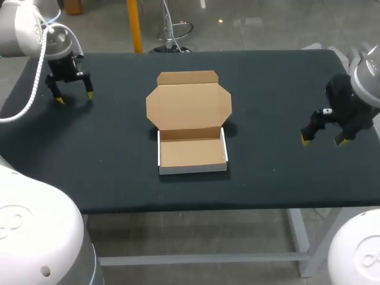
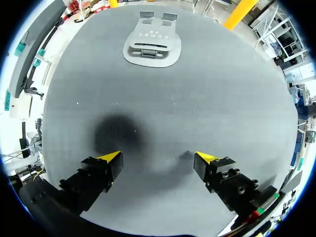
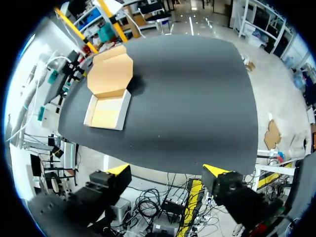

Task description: Assemble the packaging by folding the flat box into shape, placing the metal phone stand inside, and closing the box properly

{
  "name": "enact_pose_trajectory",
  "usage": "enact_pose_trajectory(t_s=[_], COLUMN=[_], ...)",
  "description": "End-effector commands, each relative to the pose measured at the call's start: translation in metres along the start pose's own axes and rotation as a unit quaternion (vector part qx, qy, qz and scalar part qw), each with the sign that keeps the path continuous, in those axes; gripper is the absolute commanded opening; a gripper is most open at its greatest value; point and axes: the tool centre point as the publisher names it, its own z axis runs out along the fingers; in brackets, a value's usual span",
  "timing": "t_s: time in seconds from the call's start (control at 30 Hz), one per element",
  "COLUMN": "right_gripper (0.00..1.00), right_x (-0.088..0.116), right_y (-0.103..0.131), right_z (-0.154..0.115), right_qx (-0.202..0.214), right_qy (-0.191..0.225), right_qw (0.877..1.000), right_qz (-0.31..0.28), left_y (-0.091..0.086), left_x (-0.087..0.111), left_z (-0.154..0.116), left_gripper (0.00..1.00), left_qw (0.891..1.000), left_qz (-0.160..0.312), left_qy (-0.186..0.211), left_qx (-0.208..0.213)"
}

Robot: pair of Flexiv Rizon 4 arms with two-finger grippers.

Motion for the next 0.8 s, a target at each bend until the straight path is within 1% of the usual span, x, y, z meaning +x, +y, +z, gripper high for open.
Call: enact_pose_trajectory(t_s=[0.03,0.57,0.8], right_gripper=[1.00,1.00,1.00], right_x=[0.000,0.000,0.000], right_y=[0.000,0.000,0.000], right_z=[-0.003,-0.003,-0.003], right_qx=[0.003,0.003,0.003], right_qy=[0.000,0.000,0.000], right_qw=[1.000,1.000,1.000], right_qz=[0.000,0.000,0.000], left_y=[-0.017,-0.061,-0.078], left_x=[-0.001,-0.001,-0.007], left_z=[0.006,0.005,0.006], left_gripper=[1.00,1.00,1.00], left_qw=[0.999,0.999,0.999], left_qz=[-0.001,0.001,-0.003], left_qy=[-0.001,-0.001,0.002], left_qx=[-0.048,-0.046,-0.047])
